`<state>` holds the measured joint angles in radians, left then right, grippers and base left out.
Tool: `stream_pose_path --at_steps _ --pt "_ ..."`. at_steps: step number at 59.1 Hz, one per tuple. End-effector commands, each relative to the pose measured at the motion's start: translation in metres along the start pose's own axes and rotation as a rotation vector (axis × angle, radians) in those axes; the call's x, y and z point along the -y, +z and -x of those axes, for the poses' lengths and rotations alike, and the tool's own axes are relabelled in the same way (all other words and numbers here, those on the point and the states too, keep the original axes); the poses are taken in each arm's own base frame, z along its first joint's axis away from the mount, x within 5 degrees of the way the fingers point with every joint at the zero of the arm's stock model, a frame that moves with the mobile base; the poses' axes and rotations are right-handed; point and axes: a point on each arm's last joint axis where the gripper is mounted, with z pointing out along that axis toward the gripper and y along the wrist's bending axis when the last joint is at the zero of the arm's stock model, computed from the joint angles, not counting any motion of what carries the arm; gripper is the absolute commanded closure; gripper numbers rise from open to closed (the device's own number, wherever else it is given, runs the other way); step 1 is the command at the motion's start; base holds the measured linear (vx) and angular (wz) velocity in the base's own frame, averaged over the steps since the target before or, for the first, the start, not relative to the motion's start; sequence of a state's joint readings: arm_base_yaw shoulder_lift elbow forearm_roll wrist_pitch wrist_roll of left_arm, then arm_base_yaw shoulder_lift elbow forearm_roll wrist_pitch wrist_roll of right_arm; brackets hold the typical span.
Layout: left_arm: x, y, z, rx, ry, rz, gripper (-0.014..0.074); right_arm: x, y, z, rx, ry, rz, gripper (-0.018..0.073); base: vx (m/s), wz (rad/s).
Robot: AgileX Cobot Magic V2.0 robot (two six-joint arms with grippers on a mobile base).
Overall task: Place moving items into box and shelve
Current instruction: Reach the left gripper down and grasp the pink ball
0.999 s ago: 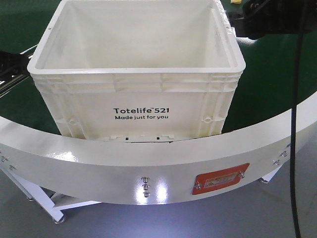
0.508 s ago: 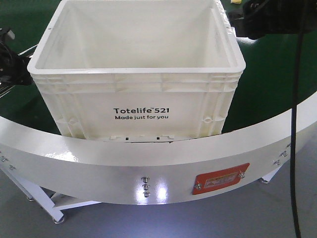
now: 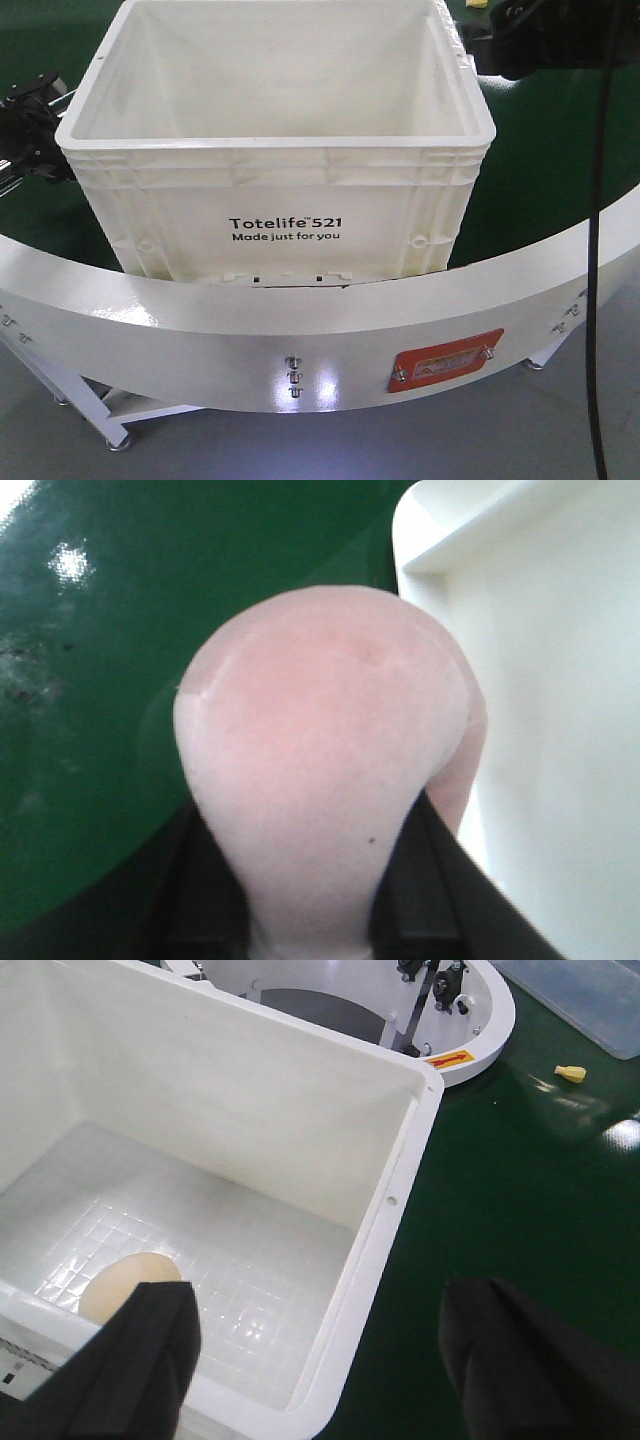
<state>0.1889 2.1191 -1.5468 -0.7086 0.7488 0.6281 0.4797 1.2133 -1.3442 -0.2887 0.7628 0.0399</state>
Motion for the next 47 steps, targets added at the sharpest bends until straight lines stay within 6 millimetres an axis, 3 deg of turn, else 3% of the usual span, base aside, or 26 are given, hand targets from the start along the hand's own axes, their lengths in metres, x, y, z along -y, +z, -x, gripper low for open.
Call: stream_pose_path --at_steps 1,11,23,34,41,47 --pt "0.014 -0.031 0.017 0.076 0.072 0.024 0.0352 0.006 -0.016 0.014 0.118 -0.004 -0.024 0.0034 0.00 0.00" --pt "0.029 -0.077 0.029 0.165 0.174 0.112 0.0382 0.006 -0.016 0.014 0.118 -0.005 -0.025 0.0055 0.00 0.00" --pt "0.065 -0.159 0.042 0.383 0.268 0.176 0.0377 0.007 -0.016 0.014 0.119 -0.007 -0.027 0.0066 0.00 0.00" --pt "0.104 -0.234 0.036 0.581 0.328 0.191 0.0375 0.007 -0.016 0.014 0.119 -0.007 -0.027 0.0074 0.00 0.00" --pt "0.133 -0.258 0.028 0.641 0.362 0.118 0.0371 0.007 -0.017 0.014 0.126 -0.007 -0.026 0.0074 0.00 0.00" --pt "0.162 -0.252 0.023 0.623 0.450 0.011 0.0351 0.007 -0.017 0.015 0.136 -0.007 -0.026 0.0074 0.00 0.00"
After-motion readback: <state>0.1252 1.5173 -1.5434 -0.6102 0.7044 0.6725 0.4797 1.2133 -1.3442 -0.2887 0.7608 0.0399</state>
